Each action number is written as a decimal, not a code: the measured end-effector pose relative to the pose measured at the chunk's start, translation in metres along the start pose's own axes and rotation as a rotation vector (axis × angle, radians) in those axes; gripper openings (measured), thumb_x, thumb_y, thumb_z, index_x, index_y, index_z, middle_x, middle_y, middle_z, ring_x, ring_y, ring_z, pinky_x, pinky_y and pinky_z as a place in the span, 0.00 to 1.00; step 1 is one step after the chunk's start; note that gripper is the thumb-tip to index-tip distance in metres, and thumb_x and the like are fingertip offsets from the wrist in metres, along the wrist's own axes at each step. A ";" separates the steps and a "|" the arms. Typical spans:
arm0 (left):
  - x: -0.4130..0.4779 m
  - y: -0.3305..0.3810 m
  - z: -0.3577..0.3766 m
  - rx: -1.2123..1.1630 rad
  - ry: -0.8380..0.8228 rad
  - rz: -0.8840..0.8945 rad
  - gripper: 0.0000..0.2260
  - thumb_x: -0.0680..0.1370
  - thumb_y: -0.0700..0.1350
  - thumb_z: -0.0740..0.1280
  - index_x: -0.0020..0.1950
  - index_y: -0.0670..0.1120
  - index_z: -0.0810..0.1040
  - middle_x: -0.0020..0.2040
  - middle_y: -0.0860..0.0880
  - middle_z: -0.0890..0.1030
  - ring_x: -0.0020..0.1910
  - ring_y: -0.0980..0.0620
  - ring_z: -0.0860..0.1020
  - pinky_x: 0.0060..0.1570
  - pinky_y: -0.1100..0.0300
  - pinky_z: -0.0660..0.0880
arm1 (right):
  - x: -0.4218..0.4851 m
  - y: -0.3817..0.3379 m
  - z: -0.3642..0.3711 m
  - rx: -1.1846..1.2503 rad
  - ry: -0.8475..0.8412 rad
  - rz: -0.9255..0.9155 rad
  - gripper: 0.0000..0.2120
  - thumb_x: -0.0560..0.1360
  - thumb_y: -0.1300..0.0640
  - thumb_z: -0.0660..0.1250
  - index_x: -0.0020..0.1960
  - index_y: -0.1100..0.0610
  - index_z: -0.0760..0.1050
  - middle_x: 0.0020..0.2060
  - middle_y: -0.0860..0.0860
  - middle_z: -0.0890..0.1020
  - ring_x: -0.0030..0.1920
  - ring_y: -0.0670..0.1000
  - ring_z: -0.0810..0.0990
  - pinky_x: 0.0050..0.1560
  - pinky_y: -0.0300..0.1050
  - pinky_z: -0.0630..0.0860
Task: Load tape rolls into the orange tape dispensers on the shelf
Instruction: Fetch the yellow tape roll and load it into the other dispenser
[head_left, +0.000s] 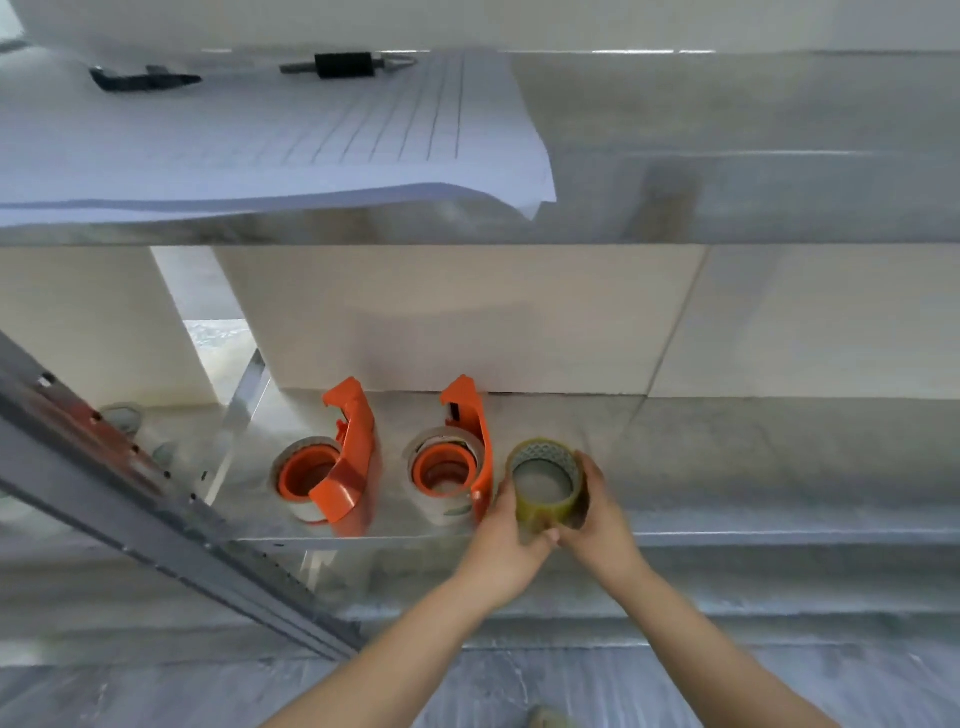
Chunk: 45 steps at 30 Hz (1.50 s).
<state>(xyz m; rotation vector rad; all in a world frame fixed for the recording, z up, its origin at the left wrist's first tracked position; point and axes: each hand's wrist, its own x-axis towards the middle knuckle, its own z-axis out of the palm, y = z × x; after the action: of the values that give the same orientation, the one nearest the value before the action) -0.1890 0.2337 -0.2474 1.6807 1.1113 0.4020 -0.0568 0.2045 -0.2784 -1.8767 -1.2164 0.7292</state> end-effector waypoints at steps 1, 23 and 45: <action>-0.005 0.001 -0.004 -0.006 -0.029 -0.004 0.31 0.75 0.45 0.68 0.75 0.47 0.58 0.70 0.51 0.70 0.70 0.52 0.68 0.70 0.60 0.64 | 0.000 -0.003 0.000 -0.044 -0.011 0.013 0.43 0.64 0.56 0.77 0.73 0.57 0.58 0.67 0.50 0.69 0.66 0.47 0.69 0.62 0.39 0.66; -0.028 -0.092 -0.197 -0.169 0.579 -0.381 0.30 0.77 0.48 0.64 0.76 0.45 0.56 0.76 0.46 0.62 0.75 0.46 0.61 0.71 0.52 0.59 | 0.004 -0.147 0.164 0.151 -0.357 -0.168 0.40 0.68 0.62 0.70 0.74 0.49 0.54 0.70 0.48 0.68 0.69 0.46 0.67 0.71 0.46 0.66; -0.027 -0.041 -0.221 -1.267 0.401 -0.226 0.08 0.76 0.40 0.64 0.53 0.41 0.77 0.43 0.44 0.84 0.40 0.51 0.84 0.38 0.59 0.81 | 0.022 -0.168 0.130 0.397 -0.172 -0.308 0.14 0.65 0.58 0.69 0.48 0.46 0.72 0.43 0.39 0.79 0.48 0.43 0.80 0.52 0.37 0.78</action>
<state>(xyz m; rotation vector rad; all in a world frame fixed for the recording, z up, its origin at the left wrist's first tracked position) -0.3804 0.3392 -0.1866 0.3588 0.9469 1.0464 -0.2320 0.3049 -0.2084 -1.2920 -1.3177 0.8970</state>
